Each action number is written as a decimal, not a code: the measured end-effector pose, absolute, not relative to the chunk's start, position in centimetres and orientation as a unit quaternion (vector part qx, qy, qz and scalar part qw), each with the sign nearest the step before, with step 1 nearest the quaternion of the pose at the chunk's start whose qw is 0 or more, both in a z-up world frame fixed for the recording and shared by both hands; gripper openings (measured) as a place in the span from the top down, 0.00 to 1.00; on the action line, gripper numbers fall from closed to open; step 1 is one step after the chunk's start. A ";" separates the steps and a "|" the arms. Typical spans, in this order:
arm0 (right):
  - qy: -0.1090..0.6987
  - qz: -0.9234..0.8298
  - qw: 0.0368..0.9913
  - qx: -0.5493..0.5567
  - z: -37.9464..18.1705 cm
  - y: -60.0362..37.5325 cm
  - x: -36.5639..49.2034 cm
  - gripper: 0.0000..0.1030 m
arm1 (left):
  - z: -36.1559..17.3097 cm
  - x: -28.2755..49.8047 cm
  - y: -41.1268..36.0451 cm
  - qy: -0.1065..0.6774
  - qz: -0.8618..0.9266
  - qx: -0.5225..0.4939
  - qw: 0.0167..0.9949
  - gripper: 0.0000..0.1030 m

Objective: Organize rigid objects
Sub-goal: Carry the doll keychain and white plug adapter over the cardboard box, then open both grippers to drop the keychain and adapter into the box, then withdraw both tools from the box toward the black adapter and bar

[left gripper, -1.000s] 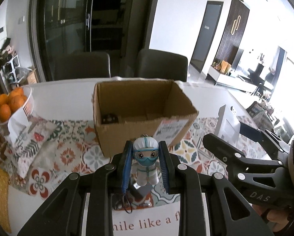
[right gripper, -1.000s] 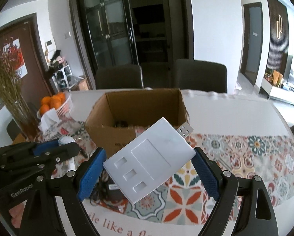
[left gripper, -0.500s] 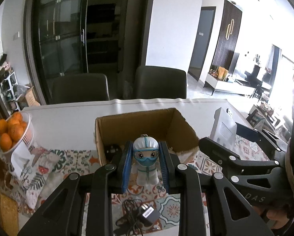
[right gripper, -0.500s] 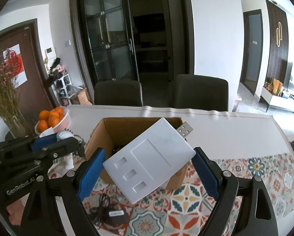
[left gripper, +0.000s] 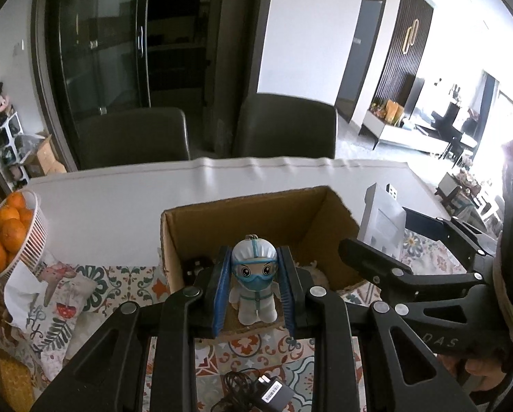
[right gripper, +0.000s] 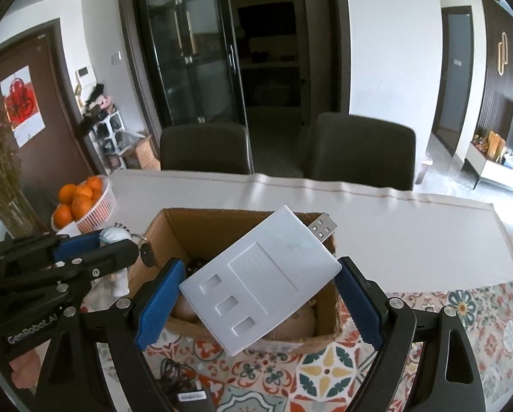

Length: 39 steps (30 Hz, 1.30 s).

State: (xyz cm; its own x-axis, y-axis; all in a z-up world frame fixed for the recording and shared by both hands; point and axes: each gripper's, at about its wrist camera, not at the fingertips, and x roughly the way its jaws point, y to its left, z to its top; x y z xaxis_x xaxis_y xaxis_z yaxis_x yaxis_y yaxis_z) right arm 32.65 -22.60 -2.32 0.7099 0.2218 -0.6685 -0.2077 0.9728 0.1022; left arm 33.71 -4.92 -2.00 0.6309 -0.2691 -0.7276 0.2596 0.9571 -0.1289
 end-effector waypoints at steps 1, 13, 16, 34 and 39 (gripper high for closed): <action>0.369 0.118 0.922 0.011 -2.7 -22.6 33.2 0.14 | -2.4 34.0 -5.0 0.410 -0.146 -0.004 0.900 0.74; 0.424 0.126 0.897 0.003 -6.8 -22.3 37.3 0.14 | -5.3 36.6 -4.5 0.453 -0.117 0.004 0.884 0.73; 0.432 0.126 0.893 0.007 -7.4 -22.2 37.6 0.14 | -5.3 36.6 -4.3 0.454 -0.110 0.009 0.884 0.61; 0.392 0.080 0.916 -0.041 -4.8 -20.1 32.8 0.09 | -3.7 30.9 -0.8 0.412 -0.021 0.027 0.911 0.23; 0.376 0.083 0.922 -0.046 -4.1 -19.8 30.2 0.09 | -3.6 28.8 -0.5 0.406 -0.015 0.025 0.913 0.20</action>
